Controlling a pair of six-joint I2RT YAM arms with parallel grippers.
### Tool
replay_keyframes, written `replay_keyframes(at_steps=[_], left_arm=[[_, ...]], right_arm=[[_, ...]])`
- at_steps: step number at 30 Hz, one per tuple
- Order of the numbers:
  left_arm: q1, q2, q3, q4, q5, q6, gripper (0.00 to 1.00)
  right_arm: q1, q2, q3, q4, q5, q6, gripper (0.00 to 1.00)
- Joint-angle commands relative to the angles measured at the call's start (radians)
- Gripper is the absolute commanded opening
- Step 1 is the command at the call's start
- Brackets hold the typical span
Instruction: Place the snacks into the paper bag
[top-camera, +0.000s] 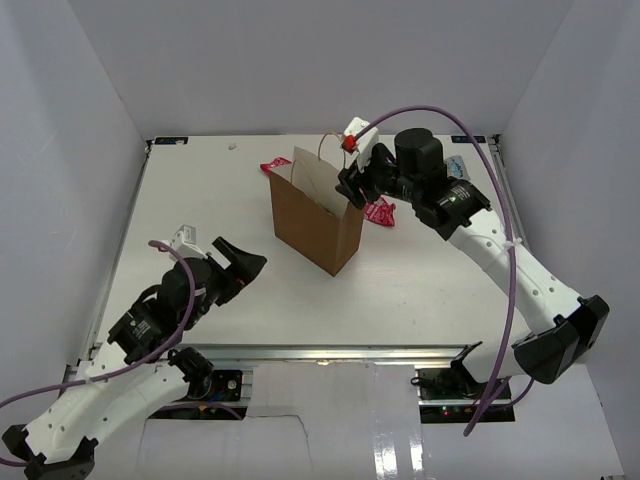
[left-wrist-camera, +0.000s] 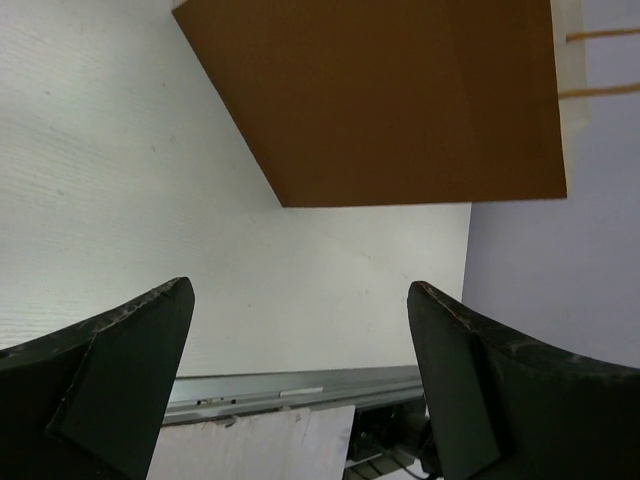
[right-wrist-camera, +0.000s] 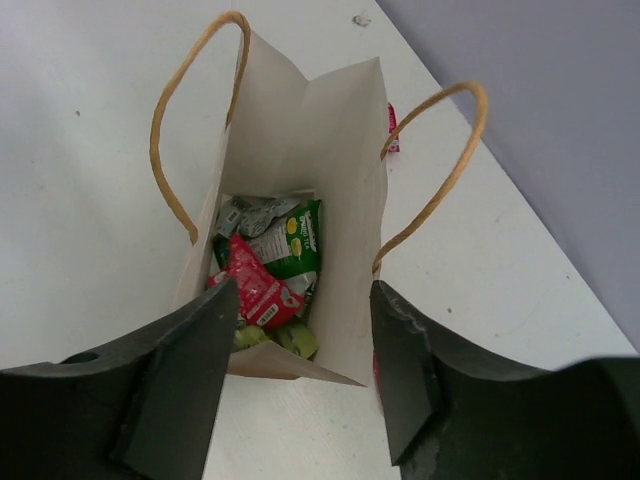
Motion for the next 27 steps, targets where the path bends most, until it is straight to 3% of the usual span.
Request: replay_keyframes(at_steps=[1, 5, 8, 9, 11, 12, 15, 16, 19, 27], left_arm=[[0.001, 0.074, 0.095, -0.034, -0.121, -0.083, 0.98], [0.039, 0.283, 0.266, -0.075, -0.171, 0.001, 0.98], [0.339, 0.43, 0.347, 0.018, 0.087, 0.163, 0.98], [0.567, 0.497, 0.344, 0.108, 0.355, 0.182, 0.98], [0.722, 0.593, 0.351, 0.179, 0.541, 0.19, 0.97], [0.815, 0.713, 0.369, 0.226, 0.595, 0.187, 0.97], [0.822, 0.916, 0.536, 0.257, 0.642, 0.191, 0.96], [0.82, 1.063, 0.588, 0.254, 0.675, 0.19, 0.95], [0.801, 1.299, 0.786, 0.245, 0.679, 0.187, 0.95], [0.701, 1.714, 1.226, 0.232, 0.631, 0.225, 0.95]], right_arm=[[0.0, -0.071, 0.0, 0.041, 0.026, 0.004, 0.63], [-0.069, -0.141, -0.005, 0.006, 0.023, 0.005, 0.63], [-0.176, -0.187, -0.037, -0.054, -0.05, -0.004, 0.63], [-0.204, -0.196, -0.046, -0.079, -0.069, -0.019, 0.63], [-0.267, -0.233, -0.077, -0.131, -0.083, -0.07, 0.63], [-0.29, -0.248, -0.118, -0.145, -0.101, -0.082, 0.63], [-0.354, -0.313, -0.186, -0.197, -0.159, -0.139, 0.64], [-0.386, -0.327, -0.228, -0.212, -0.176, -0.145, 0.66], [-0.452, -0.364, -0.307, -0.251, -0.206, -0.147, 0.67], [-0.612, -0.371, -0.411, -0.281, -0.271, -0.088, 0.67]])
